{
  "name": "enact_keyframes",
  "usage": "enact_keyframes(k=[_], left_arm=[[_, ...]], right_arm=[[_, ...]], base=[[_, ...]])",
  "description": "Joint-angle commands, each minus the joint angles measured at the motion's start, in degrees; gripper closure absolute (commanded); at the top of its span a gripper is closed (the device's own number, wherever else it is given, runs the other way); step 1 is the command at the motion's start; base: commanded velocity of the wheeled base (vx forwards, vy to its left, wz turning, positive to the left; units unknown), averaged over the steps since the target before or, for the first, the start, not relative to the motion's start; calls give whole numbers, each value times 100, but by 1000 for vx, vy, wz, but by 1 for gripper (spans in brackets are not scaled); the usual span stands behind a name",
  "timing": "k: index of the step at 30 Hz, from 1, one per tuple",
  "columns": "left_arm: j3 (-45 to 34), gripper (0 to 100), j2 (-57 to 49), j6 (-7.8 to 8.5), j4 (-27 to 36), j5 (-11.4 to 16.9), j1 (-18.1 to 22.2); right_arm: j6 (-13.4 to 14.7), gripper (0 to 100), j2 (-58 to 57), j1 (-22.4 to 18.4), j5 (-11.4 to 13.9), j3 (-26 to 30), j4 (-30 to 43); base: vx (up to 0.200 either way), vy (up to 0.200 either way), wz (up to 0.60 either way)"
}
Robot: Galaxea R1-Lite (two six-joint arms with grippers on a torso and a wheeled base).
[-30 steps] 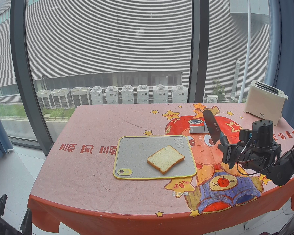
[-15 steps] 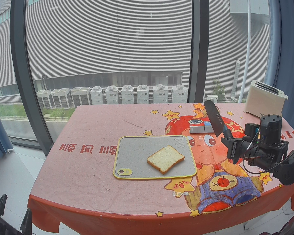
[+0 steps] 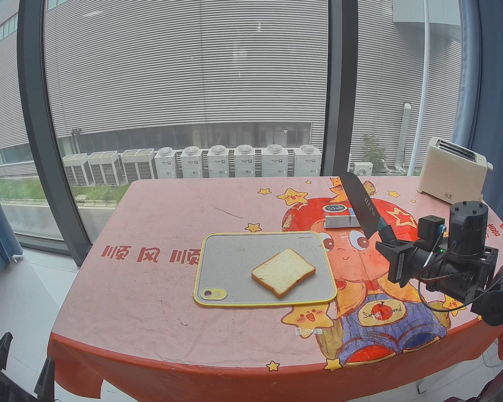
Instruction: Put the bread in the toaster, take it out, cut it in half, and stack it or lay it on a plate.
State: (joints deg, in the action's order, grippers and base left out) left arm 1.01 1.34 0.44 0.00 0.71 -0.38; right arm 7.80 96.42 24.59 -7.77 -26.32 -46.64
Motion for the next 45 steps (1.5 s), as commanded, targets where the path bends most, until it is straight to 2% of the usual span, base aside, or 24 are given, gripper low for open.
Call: enact_keyframes(k=[1,8,14,17,20,23,27,34,37,41,45], left_arm=[[-92,0,7,0,0,0,3],[-92,0,7,0,0,0,3],[-92,0,7,0,0,0,3],[-92,0,7,0,0,0,3],[-92,0,7,0,0,0,3],[-92,0,7,0,0,0,3],[-92,0,7,0,0,0,3],[-92,0,-2,0,0,0,3],[-92,0,7,0,0,0,3],[-92,0,7,0,0,0,3],[-92,0,7,0,0,0,3]], right_arm=[[-103,100,-18,11,-14,48,-12],[-139,100,0,20,-85,83,-12],[-200,100,-123,231,-190,118,-20],[-200,100,-185,424,-331,180,-12],[-209,100,-246,617,-603,224,-12],[-209,100,-255,635,-700,206,-12],[-200,100,-299,644,-700,224,-12],[-191,100,-378,1074,-700,329,15],[-191,100,-387,1118,-691,312,15],[-288,100,-483,1145,-603,92,85],[-314,100,-562,1127,-278,-383,568]], base=[[0,0,0],[0,0,0],[0,0,0],[0,0,0],[0,0,0],[0,0,0],[0,0,0],[0,0,0],[0,0,0],[0,0,0],[0,0,0]])
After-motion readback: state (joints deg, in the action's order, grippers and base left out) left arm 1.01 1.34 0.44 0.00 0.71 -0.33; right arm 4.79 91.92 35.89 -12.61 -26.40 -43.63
